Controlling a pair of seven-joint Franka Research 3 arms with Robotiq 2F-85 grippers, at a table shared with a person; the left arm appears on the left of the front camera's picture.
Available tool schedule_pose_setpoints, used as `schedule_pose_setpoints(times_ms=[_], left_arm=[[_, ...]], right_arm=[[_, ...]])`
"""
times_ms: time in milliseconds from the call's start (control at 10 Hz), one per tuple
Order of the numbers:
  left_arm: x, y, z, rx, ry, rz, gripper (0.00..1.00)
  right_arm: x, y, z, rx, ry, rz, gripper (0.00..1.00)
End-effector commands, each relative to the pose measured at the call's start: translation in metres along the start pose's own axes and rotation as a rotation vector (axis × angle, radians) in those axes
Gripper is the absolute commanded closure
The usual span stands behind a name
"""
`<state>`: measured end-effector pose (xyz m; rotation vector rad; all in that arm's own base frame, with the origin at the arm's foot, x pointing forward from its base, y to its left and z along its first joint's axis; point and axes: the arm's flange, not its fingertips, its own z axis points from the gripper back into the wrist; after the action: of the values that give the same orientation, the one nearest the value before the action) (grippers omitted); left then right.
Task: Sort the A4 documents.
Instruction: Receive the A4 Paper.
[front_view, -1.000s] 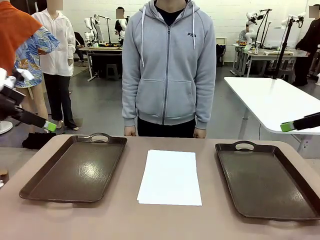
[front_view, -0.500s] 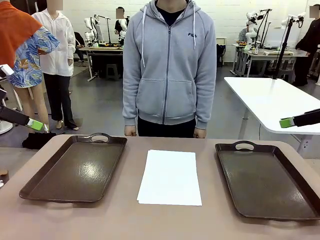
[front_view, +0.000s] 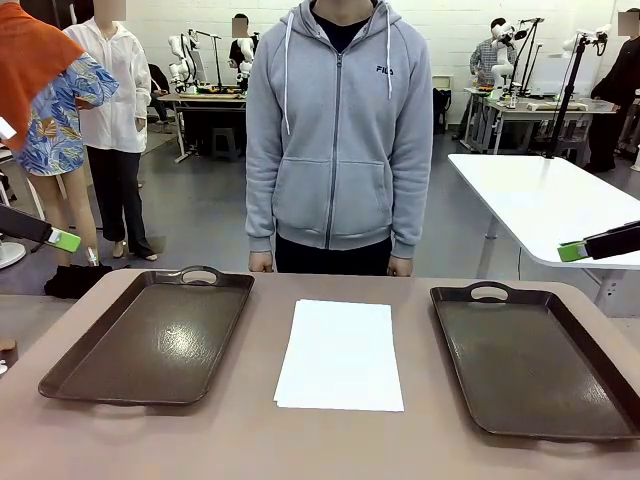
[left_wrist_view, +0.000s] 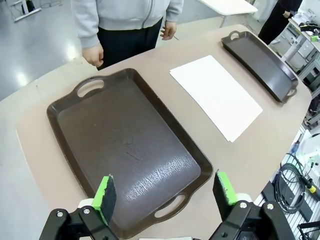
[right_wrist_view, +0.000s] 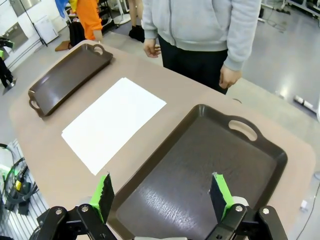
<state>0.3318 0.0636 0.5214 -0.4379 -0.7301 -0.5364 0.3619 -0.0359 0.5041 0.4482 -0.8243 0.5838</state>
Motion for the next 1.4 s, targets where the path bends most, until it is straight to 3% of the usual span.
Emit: schedule_pose_setpoints(times_ms=[0, 400, 1300], left_arm=[[-0.0063, -0.0001, -0.0082, -0.024, 0.007, -0.014, 0.0], [-0.0054, 0.0019, -0.0094, -0.016, 0.017, -0.02, 0.0], [-0.0036, 0.0033, -0.0132, 0.024, 0.064, 0.003, 0.0]], right_arm=[[-0.009, 0.0022, -0.0009, -0.009, 0.025, 0.019, 0.0], [-0.0105, 0.0002, -0.0041, -0.006, 0.083, 0.025, 0.0], [-0.0093, -0.0025, 0.0034, -0.016, 0.071, 0.007, 0.0]])
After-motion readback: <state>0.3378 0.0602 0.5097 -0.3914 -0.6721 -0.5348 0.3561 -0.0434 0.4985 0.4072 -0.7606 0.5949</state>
